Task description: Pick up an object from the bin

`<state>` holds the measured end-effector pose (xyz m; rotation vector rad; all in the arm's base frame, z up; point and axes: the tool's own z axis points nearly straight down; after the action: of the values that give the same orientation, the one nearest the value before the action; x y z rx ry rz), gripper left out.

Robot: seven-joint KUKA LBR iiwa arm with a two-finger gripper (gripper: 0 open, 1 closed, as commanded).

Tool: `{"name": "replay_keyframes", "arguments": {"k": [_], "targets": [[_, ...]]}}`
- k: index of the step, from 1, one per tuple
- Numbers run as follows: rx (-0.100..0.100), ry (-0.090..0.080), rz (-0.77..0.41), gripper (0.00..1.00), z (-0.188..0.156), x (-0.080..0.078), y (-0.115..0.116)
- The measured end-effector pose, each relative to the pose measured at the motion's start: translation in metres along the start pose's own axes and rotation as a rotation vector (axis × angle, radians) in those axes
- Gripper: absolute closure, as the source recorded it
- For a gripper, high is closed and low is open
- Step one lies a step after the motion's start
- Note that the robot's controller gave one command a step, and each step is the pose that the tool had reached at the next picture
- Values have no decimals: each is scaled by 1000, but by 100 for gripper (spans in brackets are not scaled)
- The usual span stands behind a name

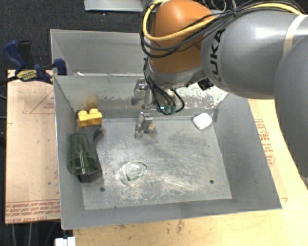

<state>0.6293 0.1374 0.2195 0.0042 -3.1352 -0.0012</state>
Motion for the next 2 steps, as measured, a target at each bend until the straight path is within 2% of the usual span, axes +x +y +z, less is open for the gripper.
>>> {"name": "replay_keyframes", "arguments": {"k": [1, 2], "targets": [[-1, -8, 3, 100, -5, -2, -1], [-1, -8, 4, 100, -5, -2, -1]]}}
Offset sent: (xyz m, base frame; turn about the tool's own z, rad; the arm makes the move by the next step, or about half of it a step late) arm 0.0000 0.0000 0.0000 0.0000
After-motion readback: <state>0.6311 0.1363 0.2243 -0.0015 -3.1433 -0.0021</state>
